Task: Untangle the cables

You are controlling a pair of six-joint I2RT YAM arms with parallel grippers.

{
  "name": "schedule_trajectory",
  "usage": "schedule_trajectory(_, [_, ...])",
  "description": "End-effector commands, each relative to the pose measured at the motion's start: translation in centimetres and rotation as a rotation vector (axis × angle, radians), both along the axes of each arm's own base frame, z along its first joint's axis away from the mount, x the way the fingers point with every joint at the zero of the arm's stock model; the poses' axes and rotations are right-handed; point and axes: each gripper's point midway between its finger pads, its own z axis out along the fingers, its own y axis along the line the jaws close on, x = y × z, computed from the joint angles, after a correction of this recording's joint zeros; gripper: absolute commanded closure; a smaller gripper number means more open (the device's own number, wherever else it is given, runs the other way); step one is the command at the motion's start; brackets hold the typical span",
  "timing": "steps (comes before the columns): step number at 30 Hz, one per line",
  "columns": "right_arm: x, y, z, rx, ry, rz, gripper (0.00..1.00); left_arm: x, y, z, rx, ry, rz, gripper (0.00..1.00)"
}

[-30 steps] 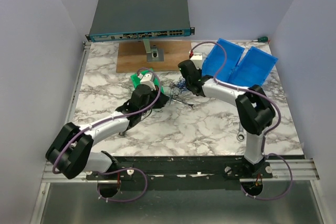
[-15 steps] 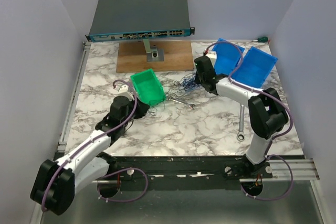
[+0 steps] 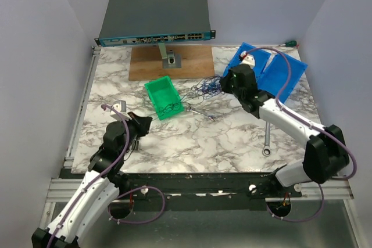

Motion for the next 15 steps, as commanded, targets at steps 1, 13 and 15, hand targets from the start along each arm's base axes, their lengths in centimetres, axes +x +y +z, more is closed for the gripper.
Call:
schedule_trajectory(1, [-1.5, -0.4, 1.4, 0.018, -0.091, 0.133, 0.99, -0.6, 1.6, -1.6, 0.089, 0.001, 0.018, 0.90])
schedule_trajectory(13, [-11.7, 8.0, -1.5, 0.307, -0.073, 0.795, 0.98, -0.8, -7.9, 3.0, 0.158, -0.187, -0.444, 0.01])
schedule_trajectory(15, [-12.0, 8.4, -1.5, 0.311, -0.070, 0.817, 0.98, -0.6, -10.0, 3.3, 0.151, -0.188, -0.525, 0.01])
